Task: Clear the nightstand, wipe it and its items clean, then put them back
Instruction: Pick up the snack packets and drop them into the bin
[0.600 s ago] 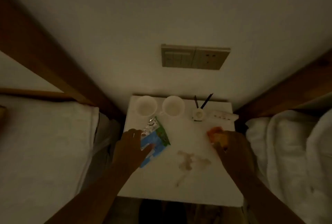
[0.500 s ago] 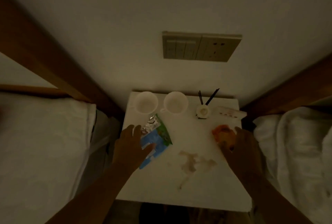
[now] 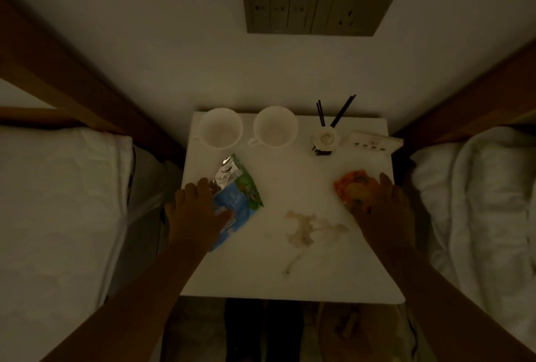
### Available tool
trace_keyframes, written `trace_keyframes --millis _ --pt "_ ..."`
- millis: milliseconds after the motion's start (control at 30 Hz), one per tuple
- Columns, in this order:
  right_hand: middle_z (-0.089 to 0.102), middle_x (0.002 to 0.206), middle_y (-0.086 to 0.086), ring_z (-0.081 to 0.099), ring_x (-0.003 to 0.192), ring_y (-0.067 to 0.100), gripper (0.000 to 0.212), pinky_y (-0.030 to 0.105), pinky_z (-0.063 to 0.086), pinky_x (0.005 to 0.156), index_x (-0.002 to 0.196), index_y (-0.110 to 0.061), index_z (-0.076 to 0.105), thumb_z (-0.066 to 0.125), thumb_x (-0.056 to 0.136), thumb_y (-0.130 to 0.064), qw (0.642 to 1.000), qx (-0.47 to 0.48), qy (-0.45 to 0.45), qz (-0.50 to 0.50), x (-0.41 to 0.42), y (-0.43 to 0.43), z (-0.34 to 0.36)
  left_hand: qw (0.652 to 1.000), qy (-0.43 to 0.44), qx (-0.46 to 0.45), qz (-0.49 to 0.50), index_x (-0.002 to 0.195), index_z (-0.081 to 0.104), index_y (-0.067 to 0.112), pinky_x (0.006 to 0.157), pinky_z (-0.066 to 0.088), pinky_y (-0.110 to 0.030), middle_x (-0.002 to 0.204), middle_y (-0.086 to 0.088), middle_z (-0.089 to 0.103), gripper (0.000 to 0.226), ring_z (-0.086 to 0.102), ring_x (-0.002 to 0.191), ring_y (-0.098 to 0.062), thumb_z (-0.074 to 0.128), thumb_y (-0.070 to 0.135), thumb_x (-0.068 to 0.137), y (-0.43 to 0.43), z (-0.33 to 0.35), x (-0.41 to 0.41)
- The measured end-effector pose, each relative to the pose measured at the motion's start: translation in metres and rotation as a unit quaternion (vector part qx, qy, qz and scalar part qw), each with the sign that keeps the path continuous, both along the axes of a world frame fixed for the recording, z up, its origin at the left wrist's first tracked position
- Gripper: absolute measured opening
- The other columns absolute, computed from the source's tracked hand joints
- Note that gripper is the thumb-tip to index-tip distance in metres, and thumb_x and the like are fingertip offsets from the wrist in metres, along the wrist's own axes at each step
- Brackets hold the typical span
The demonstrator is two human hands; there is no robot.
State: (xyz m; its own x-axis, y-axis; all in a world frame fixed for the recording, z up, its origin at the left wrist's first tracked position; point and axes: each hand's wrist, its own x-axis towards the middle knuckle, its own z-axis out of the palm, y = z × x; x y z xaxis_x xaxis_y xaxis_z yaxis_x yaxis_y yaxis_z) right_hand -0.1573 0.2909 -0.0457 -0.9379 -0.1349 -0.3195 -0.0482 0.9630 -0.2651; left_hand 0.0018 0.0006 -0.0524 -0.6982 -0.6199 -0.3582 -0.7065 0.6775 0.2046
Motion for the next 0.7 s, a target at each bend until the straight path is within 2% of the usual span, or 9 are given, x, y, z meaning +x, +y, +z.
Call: trace_keyframes --millis 100,200,300,367,467,533,633,700 --pt "0.044 0.137 0.019 0.045 0.124 0.038 0.083 0.049 0.045 0.095 0.149 -0.008 0.023 0.064 0.087 -0.046 1.0 -0.017 -0.01 -0.014 0.006 0.001 -0.001 0.998 0.005 0.041 0.05 0.119 0.047 0.013 0.097 0.039 -0.05 0.12 -0.01 0.049 0.062 0.046 0.116 -0.032 0.076 0.045 0.074 -0.001 0.001 0.003" --pt "0.045 0.134 0.019 0.049 0.121 0.039 0.08 0.05 0.049 0.092 0.147 -0.009 0.027 0.067 0.086 -0.042 0.999 -0.026 -0.027 -0.029 0.01 0.001 -0.003 0.994 -0.018 0.058 0.092 0.117 0.048 0.009 0.097 0.041 -0.053 0.12 -0.013 0.046 0.066 0.046 0.117 -0.034 0.078 0.047 0.072 -0.002 0.001 0.004" --pt "0.049 0.124 0.018 0.054 0.109 0.038 0.068 0.045 0.05 0.08 0.138 -0.008 0.039 0.068 0.085 -0.039 0.999 -0.032 -0.017 -0.035 0.013 0.002 -0.006 0.994 -0.043 0.034 0.096 0.116 0.051 0.007 0.099 0.039 -0.054 0.119 -0.014 0.046 0.068 0.044 0.117 -0.036 0.077 0.052 0.071 -0.004 0.0 0.005" --pt "0.052 0.116 0.017 0.056 0.099 0.035 0.054 0.037 0.044 0.07 0.127 -0.006 0.047 0.068 0.086 -0.036 0.998 -0.037 -0.012 -0.049 0.012 0.003 -0.008 0.995 -0.045 0.032 0.085 0.111 0.054 0.008 0.098 0.041 -0.054 0.114 -0.014 0.049 0.064 0.049 0.114 -0.036 0.076 0.053 0.072 -0.006 -0.002 0.005" --pt "0.052 0.102 0.013 0.048 0.082 0.025 0.036 0.032 0.034 0.065 0.111 -0.005 0.052 0.062 0.089 -0.031 0.996 -0.05 -0.01 -0.07 0.011 0.008 -0.011 0.989 0.007 0.109 0.097 0.099 0.058 0.009 0.08 0.055 -0.049 0.098 -0.012 0.061 0.047 0.063 0.091 -0.031 0.077 0.045 0.076 -0.008 -0.004 0.007" --pt "0.053 0.096 0.011 0.045 0.077 0.022 0.032 0.032 0.035 0.064 0.104 -0.004 0.054 0.059 0.089 -0.032 0.995 -0.054 -0.016 -0.081 0.009 0.011 -0.011 0.979 0.041 0.161 0.118 0.094 0.057 0.012 0.069 0.058 -0.042 0.09 -0.008 0.065 0.035 0.066 0.077 -0.024 0.077 0.037 0.079 -0.006 -0.004 0.007" --pt "0.058 0.087 0.009 0.056 0.075 0.027 0.041 0.037 0.048 0.066 0.092 -0.008 0.057 0.054 0.088 -0.048 0.991 -0.071 -0.035 -0.106 0.008 0.014 -0.009 0.971 0.072 0.186 0.136 0.092 0.051 0.017 0.055 0.05 -0.028 0.088 -0.005 0.064 0.029 0.06 0.069 -0.015 0.075 0.029 0.081 -0.002 -0.004 0.007" --pt "0.059 0.084 0.008 0.058 0.073 0.026 0.042 0.039 0.051 0.066 0.088 -0.011 0.057 0.054 0.086 -0.053 0.989 -0.085 -0.03 -0.12 0.009 0.016 -0.006 0.968 0.086 0.185 0.144 0.094 0.046 0.016 0.051 0.047 -0.026 0.08 0.0 0.057 0.033 0.058 0.066 -0.015 0.074 0.028 0.082 0.002 -0.003 0.007"
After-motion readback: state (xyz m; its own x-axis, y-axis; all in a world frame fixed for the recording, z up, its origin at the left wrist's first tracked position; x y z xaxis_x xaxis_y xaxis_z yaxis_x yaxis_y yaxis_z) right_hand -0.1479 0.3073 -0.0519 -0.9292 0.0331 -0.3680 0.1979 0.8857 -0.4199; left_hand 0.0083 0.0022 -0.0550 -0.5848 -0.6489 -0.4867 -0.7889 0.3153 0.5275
